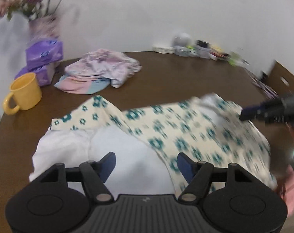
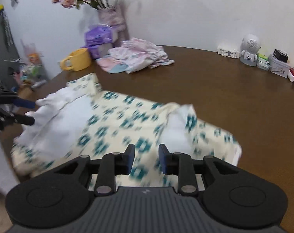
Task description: Fold clothes
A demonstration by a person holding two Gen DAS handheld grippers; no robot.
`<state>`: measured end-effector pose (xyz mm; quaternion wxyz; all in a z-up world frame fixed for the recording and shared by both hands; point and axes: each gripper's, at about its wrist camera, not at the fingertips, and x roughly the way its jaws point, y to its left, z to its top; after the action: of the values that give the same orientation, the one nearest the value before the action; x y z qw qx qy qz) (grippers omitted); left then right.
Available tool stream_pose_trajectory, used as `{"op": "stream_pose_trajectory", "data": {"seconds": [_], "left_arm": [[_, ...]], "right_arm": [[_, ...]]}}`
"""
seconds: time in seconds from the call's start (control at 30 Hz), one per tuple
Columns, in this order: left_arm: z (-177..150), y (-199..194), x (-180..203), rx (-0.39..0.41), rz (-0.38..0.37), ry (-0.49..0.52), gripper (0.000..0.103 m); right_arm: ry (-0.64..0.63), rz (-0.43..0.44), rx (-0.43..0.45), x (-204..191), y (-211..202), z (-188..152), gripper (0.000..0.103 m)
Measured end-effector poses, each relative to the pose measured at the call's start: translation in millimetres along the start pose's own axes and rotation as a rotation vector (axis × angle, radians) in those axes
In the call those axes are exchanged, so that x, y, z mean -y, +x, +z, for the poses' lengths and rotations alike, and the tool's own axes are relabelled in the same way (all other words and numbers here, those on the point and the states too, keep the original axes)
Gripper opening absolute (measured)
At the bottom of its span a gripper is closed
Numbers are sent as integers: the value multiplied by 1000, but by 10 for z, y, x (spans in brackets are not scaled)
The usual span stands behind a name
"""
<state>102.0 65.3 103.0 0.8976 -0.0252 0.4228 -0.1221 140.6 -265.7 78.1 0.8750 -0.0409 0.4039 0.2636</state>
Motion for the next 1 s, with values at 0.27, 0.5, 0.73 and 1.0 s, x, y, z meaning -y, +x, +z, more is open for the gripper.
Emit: {"op": "stream_pose_trajectory", "data": {"seconds": [0.27, 0.5, 0.73, 1.0], "left_arm": [[366, 964, -398, -109, -10, -330, 69], [496, 1292, -534, -72, -22, -457, 63], [532, 1308, -485, 110, 44, -372, 4], [498, 1341, -504, 165, 67, -327, 5]], "right_arm": [[315, -12, -77, 351, 954, 409, 32], [529, -26, -97, 563, 1353, 481, 36], [450, -54, -18, 468, 1396, 571, 1], [403, -21, 125, 469, 1357, 739, 1]]}}
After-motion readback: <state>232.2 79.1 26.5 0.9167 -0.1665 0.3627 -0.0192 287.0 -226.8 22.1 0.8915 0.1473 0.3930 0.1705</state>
